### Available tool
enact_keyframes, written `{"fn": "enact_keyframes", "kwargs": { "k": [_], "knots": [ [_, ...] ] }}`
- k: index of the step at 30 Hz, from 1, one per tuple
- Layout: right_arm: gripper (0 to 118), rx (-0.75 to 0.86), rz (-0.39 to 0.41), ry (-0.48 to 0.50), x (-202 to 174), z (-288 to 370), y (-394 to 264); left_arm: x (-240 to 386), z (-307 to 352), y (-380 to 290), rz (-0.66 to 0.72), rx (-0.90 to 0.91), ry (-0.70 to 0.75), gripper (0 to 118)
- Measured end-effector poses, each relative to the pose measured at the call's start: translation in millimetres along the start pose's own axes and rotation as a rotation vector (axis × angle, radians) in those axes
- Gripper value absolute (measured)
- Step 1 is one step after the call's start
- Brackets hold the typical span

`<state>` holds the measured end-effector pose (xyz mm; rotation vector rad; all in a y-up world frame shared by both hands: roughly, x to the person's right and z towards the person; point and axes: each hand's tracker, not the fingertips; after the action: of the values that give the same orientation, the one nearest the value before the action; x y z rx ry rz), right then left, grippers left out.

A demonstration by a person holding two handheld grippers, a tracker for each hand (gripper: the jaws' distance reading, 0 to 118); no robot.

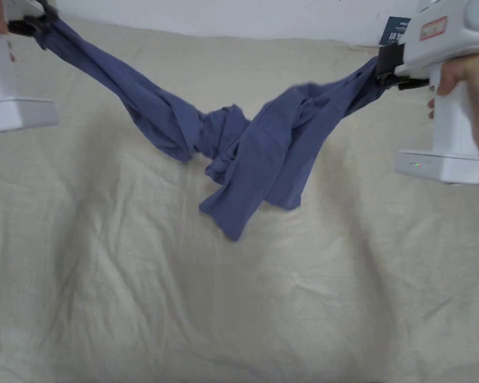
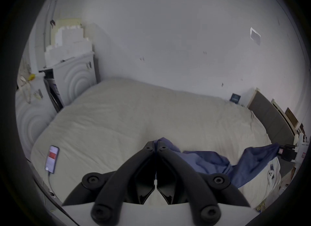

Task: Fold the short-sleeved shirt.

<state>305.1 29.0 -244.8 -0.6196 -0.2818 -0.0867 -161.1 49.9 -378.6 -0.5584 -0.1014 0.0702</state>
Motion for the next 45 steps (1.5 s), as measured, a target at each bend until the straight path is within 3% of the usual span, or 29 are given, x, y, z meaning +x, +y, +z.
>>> {"fn": "enact_keyframes", "kwargs": {
  "k": [9,14,19,27,34,36,41,45],
  "knots": [
    [7,0.157,-0.027,-0.032,33.4,90.6,51.0,-45.6,74.3,57.8,0.033,0.203,0.122,0],
    [7,0.236,-0.072,0.000,31.9,125.8,73.2,-41.6,103.4,81.9,0.004,0.307,0.182,0],
    [7,0.261,-0.041,-0.026,17.9,127.2,98.0,-22.2,100.9,106.2,-0.033,0.337,0.243,0],
    [7,0.244,-0.001,-0.123,10.8,70.6,140.6,7.7,38.4,137.1,-0.042,0.342,0.292,0],
    [7,0.310,-0.094,-0.185,16.5,-3.5,179.6,44.6,-42.2,151.4,-0.087,0.382,0.324,0],
    [7,0.353,-0.089,-0.214,14.1,-21.6,183.4,54.1,-63.5,149.2,-0.092,0.394,0.334,0],
    [7,0.332,-0.079,-0.205,17.1,-69.9,172.5,61.0,-117.6,133.1,-0.098,0.352,0.342,0],
    [7,0.222,-0.075,-0.158,20.9,-112.4,135.3,64.7,-153.6,89.4,-0.136,0.272,0.343,0]
  ]
}}
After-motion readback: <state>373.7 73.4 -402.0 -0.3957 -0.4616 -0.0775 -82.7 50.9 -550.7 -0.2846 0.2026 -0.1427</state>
